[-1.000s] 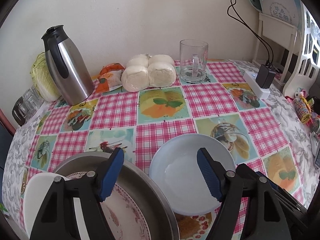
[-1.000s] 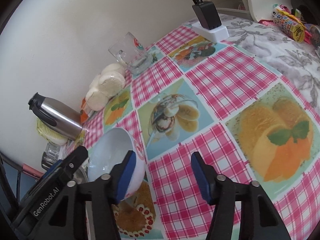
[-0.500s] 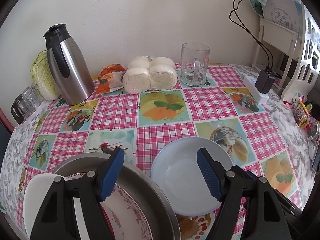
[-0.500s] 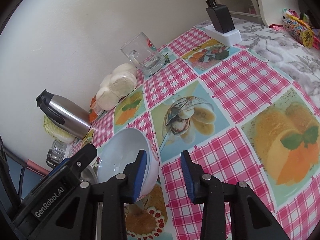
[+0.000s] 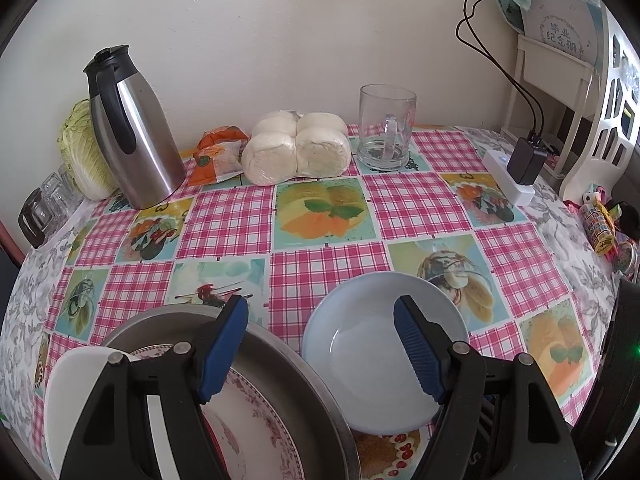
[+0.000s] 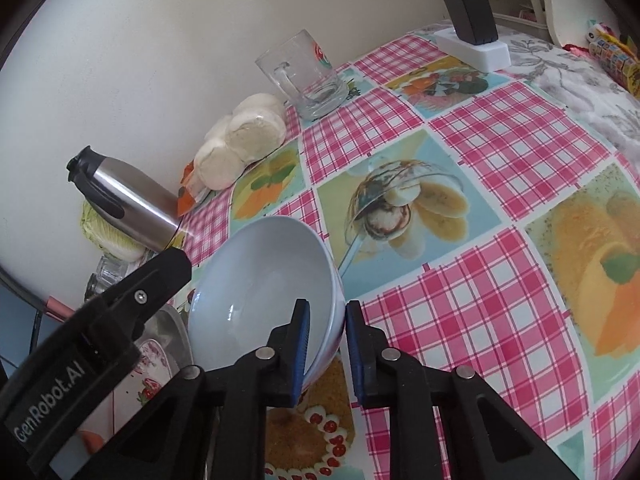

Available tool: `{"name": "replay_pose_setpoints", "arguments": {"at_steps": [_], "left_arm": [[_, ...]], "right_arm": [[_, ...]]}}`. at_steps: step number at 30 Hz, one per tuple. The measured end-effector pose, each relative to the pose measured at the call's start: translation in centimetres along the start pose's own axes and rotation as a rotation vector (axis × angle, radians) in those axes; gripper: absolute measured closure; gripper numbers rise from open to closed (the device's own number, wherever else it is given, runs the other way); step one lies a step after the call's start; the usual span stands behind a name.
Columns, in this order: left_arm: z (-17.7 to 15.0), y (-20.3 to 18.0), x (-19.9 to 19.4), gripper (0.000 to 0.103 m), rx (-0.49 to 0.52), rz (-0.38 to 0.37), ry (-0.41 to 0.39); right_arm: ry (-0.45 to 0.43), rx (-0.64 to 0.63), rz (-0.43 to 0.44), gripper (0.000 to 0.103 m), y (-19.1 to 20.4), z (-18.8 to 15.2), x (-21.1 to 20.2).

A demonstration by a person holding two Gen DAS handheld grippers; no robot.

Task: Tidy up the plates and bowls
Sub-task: 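Close both grippers on the rim of the pale blue bowl, then lift the pale blue bowl with both grippers and carry it over the basin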

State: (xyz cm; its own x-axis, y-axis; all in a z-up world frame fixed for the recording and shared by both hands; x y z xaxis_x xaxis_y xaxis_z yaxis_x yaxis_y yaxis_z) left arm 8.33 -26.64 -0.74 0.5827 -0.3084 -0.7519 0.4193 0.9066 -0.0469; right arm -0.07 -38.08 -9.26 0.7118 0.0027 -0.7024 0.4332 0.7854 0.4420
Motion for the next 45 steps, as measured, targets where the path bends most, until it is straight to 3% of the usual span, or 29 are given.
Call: {"name": "replay_pose_setpoints", "arguments": {"at_steps": [5,15,19,21,29,35,37,45], "left_arm": [[-0.1,-0.4,0.0,0.026,0.009,-0.011,0.002],[-0.2,-1.6,-0.4,0.026,0.055,-0.011,-0.012],[-0.6,-2.4,-0.2,0.027,0.061,-0.072,0.016],[-1.2,-3.1,0.4,0.038,0.065,-0.107,0.049],[-3.6,-4.5,3.9,0.056,0.059,-0.150,0.167],[-3.9,-4.5,4.1,0.065,0.066,-0.118,0.145],[-3.9,-4.6,4.0,0.081,0.075,-0.130,0.130],[-3.4,-4.3,3.2,0.083,0.045,-0.182,0.121]], "right_arm": [[-0.005,0.001,-0.018,0.093,-1.0,0.4,-0.6],[-0.008,0.069,-0.020,0.096,-4.3,0.8,-1.6],[-0.008,0.096,-0.008,0.096,-5.3,0.9,-1.9],[-0.006,0.107,0.003,0.096,-5.7,0.8,-2.0],[0.010,0.115,-0.020,0.095,-6.2,0.7,-1.9],[0.012,0.105,-0.019,0.095,-6.2,0.6,-2.0],[0.015,0.103,-0.016,0.095,-6.3,0.6,-1.9],[-0.002,0.071,-0.038,0.095,-5.2,1.0,-2.6]]}}
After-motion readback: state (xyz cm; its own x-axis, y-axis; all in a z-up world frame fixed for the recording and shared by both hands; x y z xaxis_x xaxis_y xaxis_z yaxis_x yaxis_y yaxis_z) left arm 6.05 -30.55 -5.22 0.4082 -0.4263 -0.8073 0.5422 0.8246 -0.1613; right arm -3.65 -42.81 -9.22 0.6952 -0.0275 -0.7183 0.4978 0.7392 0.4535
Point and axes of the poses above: each gripper's, at about its wrist camera, not at the fingertips, and x roughly the way its jaws point, y to its left, z to its top, the point moved 1 cm from there along x, roughly the way its jaws point, and after that the axes turned 8 degrees about -x, right-handed, at the moved point
